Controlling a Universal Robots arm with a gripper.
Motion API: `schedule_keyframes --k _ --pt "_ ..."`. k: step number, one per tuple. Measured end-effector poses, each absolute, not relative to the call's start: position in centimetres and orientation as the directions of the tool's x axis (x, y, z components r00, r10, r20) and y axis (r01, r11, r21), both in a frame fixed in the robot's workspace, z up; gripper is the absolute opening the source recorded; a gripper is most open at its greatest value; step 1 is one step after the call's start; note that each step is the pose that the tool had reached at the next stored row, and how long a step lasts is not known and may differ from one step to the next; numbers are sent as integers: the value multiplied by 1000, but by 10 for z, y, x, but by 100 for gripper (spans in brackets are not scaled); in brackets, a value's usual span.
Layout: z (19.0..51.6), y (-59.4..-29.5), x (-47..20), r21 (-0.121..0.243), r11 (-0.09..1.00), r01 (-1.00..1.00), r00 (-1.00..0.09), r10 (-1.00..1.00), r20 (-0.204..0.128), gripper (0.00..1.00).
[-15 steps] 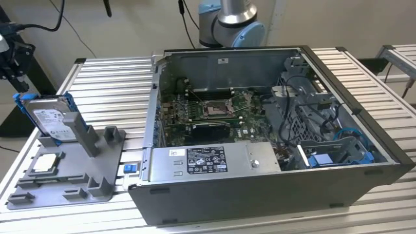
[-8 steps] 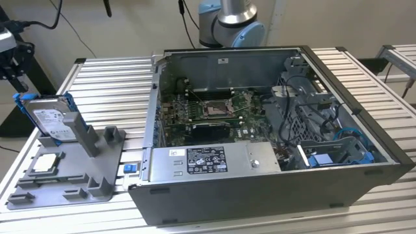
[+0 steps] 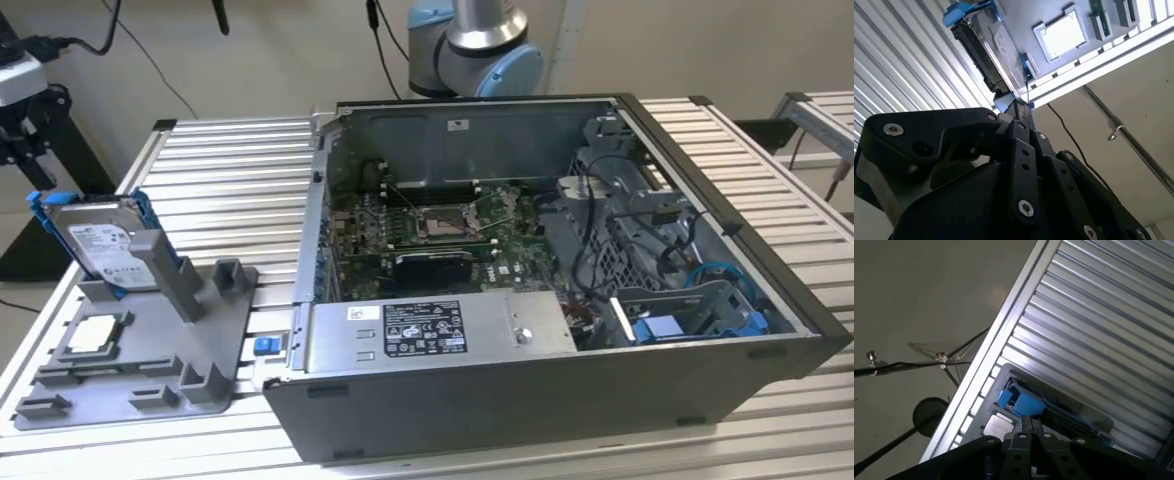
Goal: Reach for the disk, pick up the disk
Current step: 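Pick up the disk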
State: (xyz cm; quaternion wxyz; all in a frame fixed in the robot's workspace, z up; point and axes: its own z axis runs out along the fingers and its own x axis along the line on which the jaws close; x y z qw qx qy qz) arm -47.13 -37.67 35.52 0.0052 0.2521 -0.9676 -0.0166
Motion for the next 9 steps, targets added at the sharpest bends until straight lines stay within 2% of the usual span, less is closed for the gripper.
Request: schedule_keyframes --k 9 --pt "355 -377 -471 34 781 -624 -781 -624 2 0"
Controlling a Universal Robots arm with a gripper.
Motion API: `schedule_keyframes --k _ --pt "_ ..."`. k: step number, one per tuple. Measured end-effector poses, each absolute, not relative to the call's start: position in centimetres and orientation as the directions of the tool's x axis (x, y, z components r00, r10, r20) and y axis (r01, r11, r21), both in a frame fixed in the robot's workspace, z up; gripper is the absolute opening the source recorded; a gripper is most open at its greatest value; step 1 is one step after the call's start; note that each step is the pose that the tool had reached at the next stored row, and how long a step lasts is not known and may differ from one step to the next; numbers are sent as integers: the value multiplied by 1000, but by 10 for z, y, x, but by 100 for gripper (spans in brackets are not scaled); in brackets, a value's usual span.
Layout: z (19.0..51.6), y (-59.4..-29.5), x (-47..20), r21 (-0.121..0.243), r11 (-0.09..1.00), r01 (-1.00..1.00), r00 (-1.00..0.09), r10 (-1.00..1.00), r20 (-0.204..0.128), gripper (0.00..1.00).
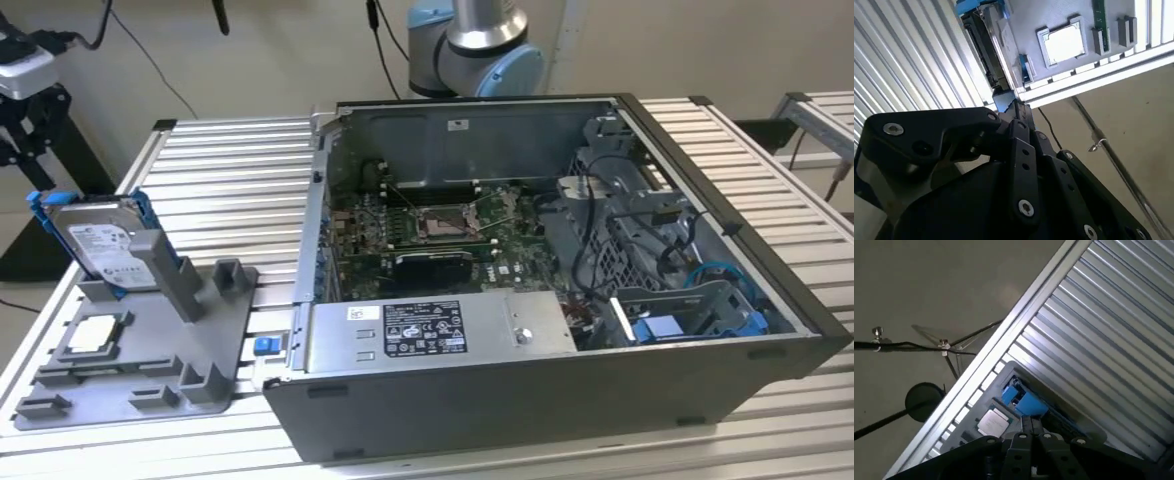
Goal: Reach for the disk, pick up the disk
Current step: 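Pick up the disk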
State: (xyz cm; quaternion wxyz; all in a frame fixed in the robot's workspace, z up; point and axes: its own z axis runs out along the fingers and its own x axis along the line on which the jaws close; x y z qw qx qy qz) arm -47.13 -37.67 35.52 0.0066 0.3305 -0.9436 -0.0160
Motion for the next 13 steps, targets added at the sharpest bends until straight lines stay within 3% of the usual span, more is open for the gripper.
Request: schedule_keyframes --k 13 --pt "355 -377 -471 34 613 -789 -613 -790 2 0"
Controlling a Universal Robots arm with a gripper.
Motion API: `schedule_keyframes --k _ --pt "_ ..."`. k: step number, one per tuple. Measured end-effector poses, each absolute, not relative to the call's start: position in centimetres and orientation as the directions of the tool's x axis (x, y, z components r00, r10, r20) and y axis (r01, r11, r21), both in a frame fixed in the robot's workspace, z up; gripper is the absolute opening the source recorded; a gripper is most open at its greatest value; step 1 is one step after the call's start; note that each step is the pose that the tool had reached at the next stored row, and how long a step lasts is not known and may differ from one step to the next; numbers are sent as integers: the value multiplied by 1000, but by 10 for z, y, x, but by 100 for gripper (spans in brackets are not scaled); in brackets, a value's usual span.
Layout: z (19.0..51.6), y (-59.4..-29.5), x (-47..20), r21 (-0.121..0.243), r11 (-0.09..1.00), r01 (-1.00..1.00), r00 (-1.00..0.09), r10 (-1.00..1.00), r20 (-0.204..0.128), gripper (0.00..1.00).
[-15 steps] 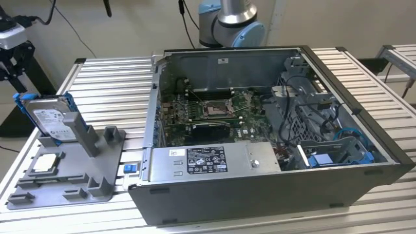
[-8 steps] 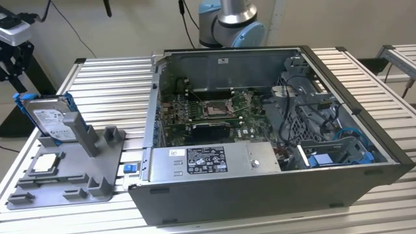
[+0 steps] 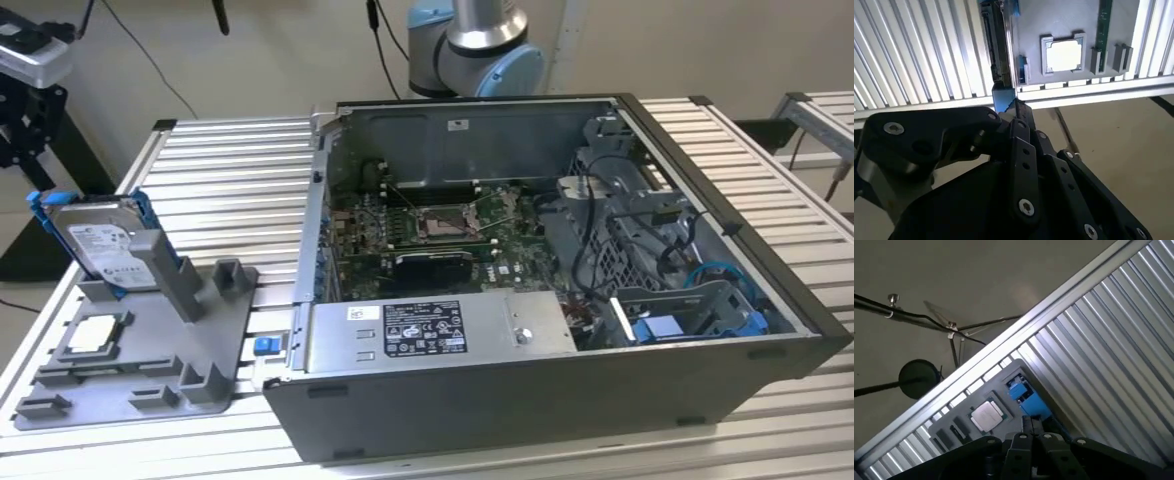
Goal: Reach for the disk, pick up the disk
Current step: 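Pick up the disk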
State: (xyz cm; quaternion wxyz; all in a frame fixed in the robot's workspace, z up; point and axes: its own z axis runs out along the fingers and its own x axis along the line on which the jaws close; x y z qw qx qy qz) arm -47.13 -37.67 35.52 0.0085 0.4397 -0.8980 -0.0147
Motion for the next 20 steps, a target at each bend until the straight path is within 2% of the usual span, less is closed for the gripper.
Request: schedule_keyframes --k 20 --pt "354 -377 -471 33 296 -955 -296 -955 2 0"
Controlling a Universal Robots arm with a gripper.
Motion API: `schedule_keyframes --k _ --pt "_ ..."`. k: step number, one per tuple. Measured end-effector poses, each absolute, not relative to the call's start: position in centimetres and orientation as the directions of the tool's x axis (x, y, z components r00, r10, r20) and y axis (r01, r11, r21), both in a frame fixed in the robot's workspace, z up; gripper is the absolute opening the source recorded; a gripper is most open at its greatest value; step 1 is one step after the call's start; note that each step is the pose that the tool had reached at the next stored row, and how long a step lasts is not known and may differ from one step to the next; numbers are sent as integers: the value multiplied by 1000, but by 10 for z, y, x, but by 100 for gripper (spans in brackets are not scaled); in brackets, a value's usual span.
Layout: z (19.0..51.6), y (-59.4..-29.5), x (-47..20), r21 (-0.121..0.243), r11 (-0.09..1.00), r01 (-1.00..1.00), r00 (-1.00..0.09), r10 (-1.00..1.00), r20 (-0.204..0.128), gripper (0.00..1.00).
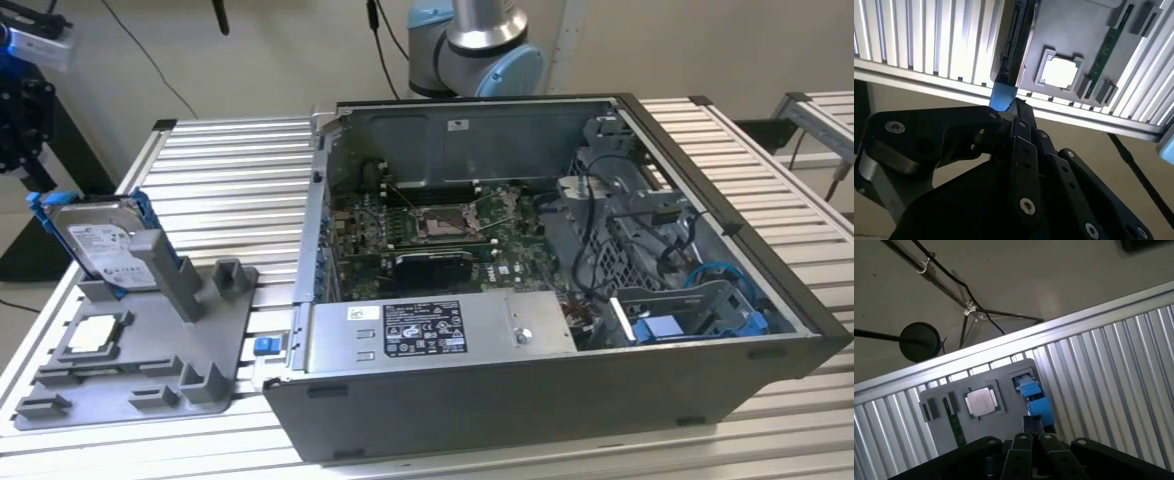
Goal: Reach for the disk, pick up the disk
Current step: 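Pick up the disk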
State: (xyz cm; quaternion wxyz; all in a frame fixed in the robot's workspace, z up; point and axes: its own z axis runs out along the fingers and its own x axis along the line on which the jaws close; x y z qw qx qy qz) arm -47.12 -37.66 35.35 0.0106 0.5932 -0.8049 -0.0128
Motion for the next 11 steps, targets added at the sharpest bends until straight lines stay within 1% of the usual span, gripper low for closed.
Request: schedule_keyframes --k 4,8,9,11 --pt "353 -377 -471 33 255 -966 -255 -967 2 0" --pt "353 -377 -470 33 248 -968 -249 -969 2 0" --pt "353 -377 -470 33 248 -968 -249 -969 2 100" --pt "352 -376 -470 33 248 -968 -248 -969 2 100"
